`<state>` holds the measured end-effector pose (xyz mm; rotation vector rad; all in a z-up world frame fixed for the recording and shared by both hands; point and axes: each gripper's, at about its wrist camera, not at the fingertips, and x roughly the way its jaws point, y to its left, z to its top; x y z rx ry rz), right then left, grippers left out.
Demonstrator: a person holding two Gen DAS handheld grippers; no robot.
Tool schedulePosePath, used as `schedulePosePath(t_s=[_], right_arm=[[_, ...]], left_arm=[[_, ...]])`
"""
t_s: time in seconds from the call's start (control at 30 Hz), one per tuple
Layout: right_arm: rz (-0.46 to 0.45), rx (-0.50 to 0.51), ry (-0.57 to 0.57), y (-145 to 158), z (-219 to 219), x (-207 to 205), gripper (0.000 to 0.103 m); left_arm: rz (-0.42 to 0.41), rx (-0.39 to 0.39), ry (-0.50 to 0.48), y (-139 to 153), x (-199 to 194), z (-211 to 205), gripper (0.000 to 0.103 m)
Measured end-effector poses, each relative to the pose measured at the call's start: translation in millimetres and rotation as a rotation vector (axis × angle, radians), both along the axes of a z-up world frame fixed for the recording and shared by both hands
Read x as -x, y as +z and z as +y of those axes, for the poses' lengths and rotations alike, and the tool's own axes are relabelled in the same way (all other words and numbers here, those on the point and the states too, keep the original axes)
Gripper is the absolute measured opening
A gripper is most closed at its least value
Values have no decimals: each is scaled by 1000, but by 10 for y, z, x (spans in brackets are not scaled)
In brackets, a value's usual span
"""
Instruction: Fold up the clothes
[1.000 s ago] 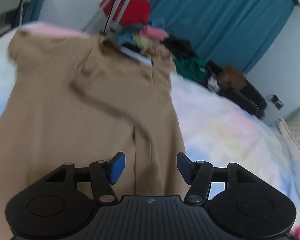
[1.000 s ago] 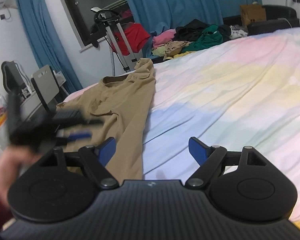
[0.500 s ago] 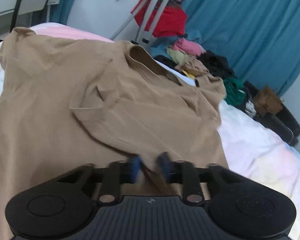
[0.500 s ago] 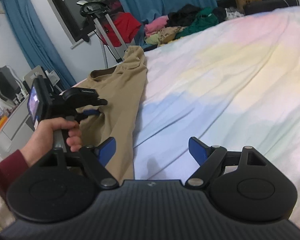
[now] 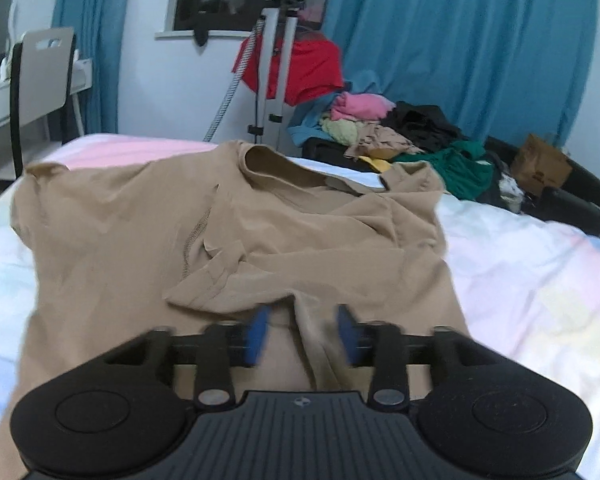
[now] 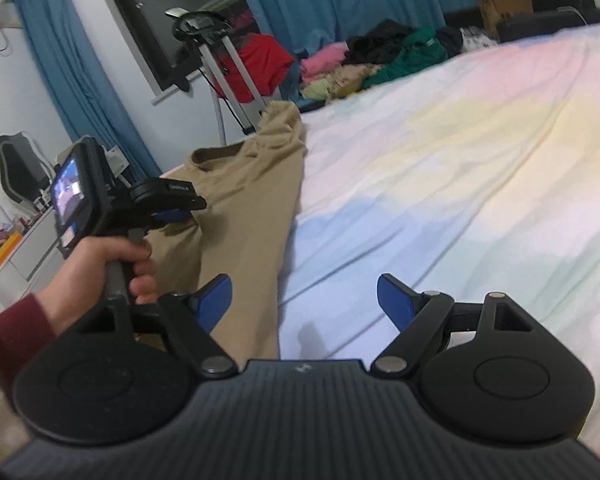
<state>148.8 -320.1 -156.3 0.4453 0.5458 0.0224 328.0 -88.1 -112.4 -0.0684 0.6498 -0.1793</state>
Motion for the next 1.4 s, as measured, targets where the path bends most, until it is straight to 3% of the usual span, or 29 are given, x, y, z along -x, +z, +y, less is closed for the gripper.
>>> schedulePosePath(t_s=[0.07, 0.2, 0.47, 0.67, 0.77, 0.93, 1.17, 1.4], right_arm=[[-25, 22, 0, 38, 12, 26, 81], [-70, 33, -8, 122, 2, 87, 81], [-167, 104, 3, 380, 132, 344, 81], [-237, 88, -4, 571, 218, 717, 81], [-271, 102, -16, 671, 271, 932, 81], [-300, 137, -28, 830, 430, 1118, 81], [-301, 155, 1, 911, 631, 1183, 81], [-217, 177, 77, 765, 753, 938, 81]], left_arm=[[-11, -11, -36, 119, 222, 37, 58], [-70, -52, -91, 415, 906, 128, 77], [-141, -25, -148, 902, 2272, 342, 84], [-215, -22, -144, 946, 2909, 499, 93], [-250, 5, -147, 877, 3136, 615, 101], [-256, -18, -147, 842, 3277, 691, 103], [-265, 12, -140, 944, 3332, 880, 103], [-251, 37, -50, 1014, 3217, 1321, 103]])
